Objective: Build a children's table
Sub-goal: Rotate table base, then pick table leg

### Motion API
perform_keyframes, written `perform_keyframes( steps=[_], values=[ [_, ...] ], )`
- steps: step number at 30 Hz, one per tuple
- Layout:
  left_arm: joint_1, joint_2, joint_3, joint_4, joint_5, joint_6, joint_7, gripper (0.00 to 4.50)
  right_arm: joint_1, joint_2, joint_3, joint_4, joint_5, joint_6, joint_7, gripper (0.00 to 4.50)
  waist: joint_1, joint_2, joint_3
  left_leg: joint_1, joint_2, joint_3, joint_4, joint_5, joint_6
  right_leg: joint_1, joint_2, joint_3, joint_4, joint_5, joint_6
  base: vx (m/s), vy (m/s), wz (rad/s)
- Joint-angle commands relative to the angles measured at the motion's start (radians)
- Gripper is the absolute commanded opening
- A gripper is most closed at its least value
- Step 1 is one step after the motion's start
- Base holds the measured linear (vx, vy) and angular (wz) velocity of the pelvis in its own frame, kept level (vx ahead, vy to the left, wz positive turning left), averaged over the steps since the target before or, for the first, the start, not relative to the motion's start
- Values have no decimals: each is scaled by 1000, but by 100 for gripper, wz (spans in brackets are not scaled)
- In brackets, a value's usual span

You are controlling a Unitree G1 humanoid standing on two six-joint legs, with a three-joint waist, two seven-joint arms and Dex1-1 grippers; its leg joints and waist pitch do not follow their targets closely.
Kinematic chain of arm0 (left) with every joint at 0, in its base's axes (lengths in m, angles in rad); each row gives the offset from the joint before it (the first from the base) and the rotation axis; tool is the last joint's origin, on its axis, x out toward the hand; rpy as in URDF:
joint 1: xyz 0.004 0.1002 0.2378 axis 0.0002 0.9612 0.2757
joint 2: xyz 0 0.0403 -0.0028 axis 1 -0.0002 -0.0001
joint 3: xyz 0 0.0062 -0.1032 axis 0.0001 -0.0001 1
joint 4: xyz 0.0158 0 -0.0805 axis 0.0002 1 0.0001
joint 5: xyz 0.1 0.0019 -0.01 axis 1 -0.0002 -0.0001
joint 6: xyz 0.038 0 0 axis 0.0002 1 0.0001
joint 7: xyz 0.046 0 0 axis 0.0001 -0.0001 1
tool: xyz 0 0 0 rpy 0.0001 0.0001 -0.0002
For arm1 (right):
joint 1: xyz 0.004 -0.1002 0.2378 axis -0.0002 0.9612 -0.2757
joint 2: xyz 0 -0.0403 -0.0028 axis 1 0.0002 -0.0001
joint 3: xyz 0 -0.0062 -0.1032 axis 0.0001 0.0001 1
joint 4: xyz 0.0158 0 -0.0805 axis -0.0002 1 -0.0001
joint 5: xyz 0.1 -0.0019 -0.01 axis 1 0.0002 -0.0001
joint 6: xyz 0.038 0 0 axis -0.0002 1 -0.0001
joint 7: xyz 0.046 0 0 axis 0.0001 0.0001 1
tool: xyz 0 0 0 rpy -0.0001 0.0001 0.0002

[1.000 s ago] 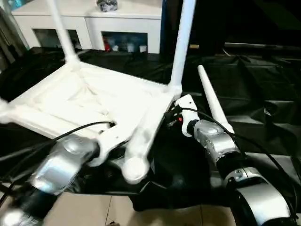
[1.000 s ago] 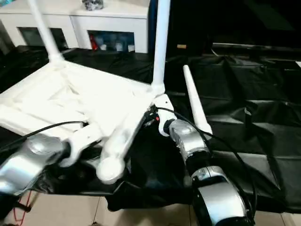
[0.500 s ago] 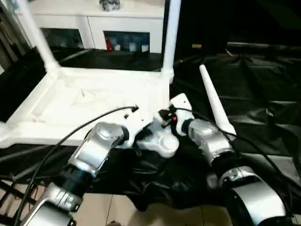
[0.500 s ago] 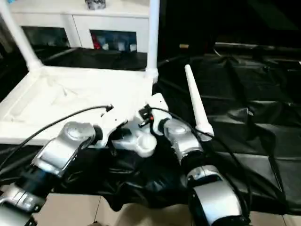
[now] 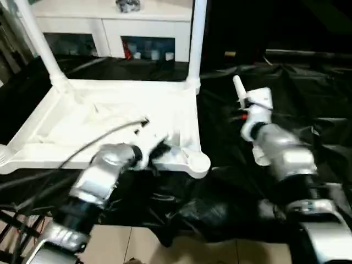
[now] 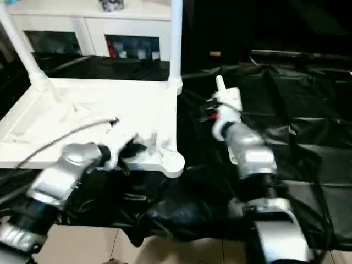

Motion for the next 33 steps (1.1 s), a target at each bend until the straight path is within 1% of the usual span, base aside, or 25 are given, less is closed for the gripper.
perform_keyframes(
  steps=[1,3,4,5,8,9,10,11,12,13,14,15,16,17,18,19,21,22,24,25,26,28,29,30,33],
  values=[
    [15,6,35,-84,-37,40,-14,85,-25,-42,-42,43,-20,37,-56,86,2,0,-69,8,10,3,-60,-151,13,59,-48,38,-64,-115,-236,0,0,0],
    [26,-12,74,-148,-80,56,-11,89,-55,-77,-55,101,-33,46,-80,92,0,2,-68,7,5,8,-55,-151,9,58,-42,37,-66,-88,-243,0,0,0],
    [31,-18,83,-165,-98,57,-14,95,-59,-81,-62,100,-31,54,-86,101,2,7,-68,6,3,7,-54,-152,11,58,-41,37,-64,-84,-240,0,0,0],
    [36,-34,95,-186,-122,58,-10,105,-71,-86,-75,108,-19,60,-93,113,0,2,-69,2,1,7,-54,-146,17,64,-42,37,-63,-75,-237,0,0,0],
    [43,-34,89,-206,-129,69,-8,137,-86,-94,-73,120,-14,90,-95,145,-5,-1,-69,-2,1,5,-53,-141,32,66,-42,33,-63,-88,-233,0,0,0],
    [44,-32,85,-210,-129,70,-9,149,-90,-97,-71,126,-14,96,-96,157,-8,0,-68,-1,1,6,-53,-144,35,64,-42,34,-66,-101,-232,0,0,0],
    [47,-32,79,-215,-124,70,-6,149,-105,-101,-66,151,-17,99,-93,157,-8,-6,-67,-1,1,6,-53,-148,37,64,-42,34,-68,-110,-230,0,0,0],
    [51,-33,76,-227,-124,78,-1,160,-121,-105,-60,177,-17,101,-89,166,-8,-2,-67,1,2,6,-53,-154,37,61,-43,33,-69,-130,-230,0,0,0],
    [51,-33,76,-227,-124,78,-1,167,-121,-105,-60,177,-17,101,-89,176,-10,-3,-66,1,3,6,-53,-158,35,61,-43,33,-70,-141,-231,0,0,0],
    [57,-39,78,-245,-129,90,6,167,-140,-109,-54,206,-17,104,-77,176,-9,-11,-67,2,4,8,-52,-158,36,60,-43,34,-70,-139,-231,0,0,0],
    [62,-43,79,-260,-134,100,11,183,-153,-112,-50,225,-18,106,-69,195,-8,-9,-67,2,5,7,-52,-151,38,60,-43,33,-67,-132,-236,0,0,0],
    [73,-45,80,-282,-136,110,17,193,-173,-111,-53,253,-21,103,-62,203,-6,-13,-68,1,5,8,-51,-138,43,60,-43,34,-64,-126,-237,0,0,0],
    [79,-45,79,-293,-137,114,21,202,-184,-110,-56,269,-24,100,-59,211,-6,-10,-69,1,6,7,-51,-136,44,60,-44,34,-62,-121,-242,0,0,0],
    [91,-45,76,-311,-137,120,26,209,-207,-108,-59,308,-34,85,-66,220,-6,-16,-67,0,6,9,-50,-134,48,59,-44,34,-63,-122,-243,0,0,0],
    [97,-44,74,-322,-140,125,29,217,-215,-108,-60,320,-37,81,-69,230,-5,-13,-67,1,6,9,-51,-133,49,58,-44,34,-63,-124,-243,0,0,0],
    [110,-42,71,-343,-147,136,31,217,-225,-106,-63,335,-39,79,-74,230,-3,-16,-66,0,7,9,-50,-127,51,58,-44,34,-62,-121,-242,0,0,0],
    [124,-40,68,-371,-157,146,30,247,-238,-102,-62,353,-42,77,-79,255,0,-17,-66,0,7,10,-50,-116,54,57,-44,34,-60,-111,-242,0,0,0],
    [134,-37,66,-398,-165,153,28,252,-258,-100,-60,388,-55,43,-118,262,2,-19,-66,-1,6,10,-50,-115,55,57,-43,34,-61,-112,-240,0,0,0],
    [142,-32,66,-419,-170,163,25,257,-271,-100,-62,418,-60,26,-151,269,3,-20,-66,1,8,10,-50,-118,47,55,-46,34,-60,-117,-241,0,0,0],
    [148,-28,65,-437,-173,172,24,268,-284,-103,-67,449,-61,21,-174,284,4,-19,-64,1,5,11,-50,-129,44,54,-42,33,-61,-131,-236,0,0,0],
    [159,-19,67,-467,-180,186,18,283,-300,-107,-76,485,-55,32,-184,295,5,-26,-65,0,6,10,-51,-132,39,56,-44,33,-58,-138,-232,0,0,0],
    [170,-8,70,-495,-189,200,14,296,-314,-110,-75,513,-51,54,-163,304,5,-22,-63,0,6,10,-51,-143,35,54,-43,33,-59,-142,-225,0,0,0],
    [173,-4,70,-507,-192,208,15,301,-323,-112,-72,532,-53,70,-152,306,4,-24,-64,-1,6,10,-50,-143,35,55,-43,32,-57,-136,-224,0,0,0],
    [182,2,73,-526,-197,219,16,327,-331,-116,-59,548,-65,93,-145,307,3,-28,-63,-3,5,10,-50,-141,36,56,-42,33,-56,-128,-225,0,0,0],
    [196,16,75,-555,-202,242,21,348,-350,-123,-57,583,-70,146,-148,307,5,-27,-62,-3,5,9,-49,-135,33,56,-43,33,-54,-125,-229,0,0,0]
  ],
)
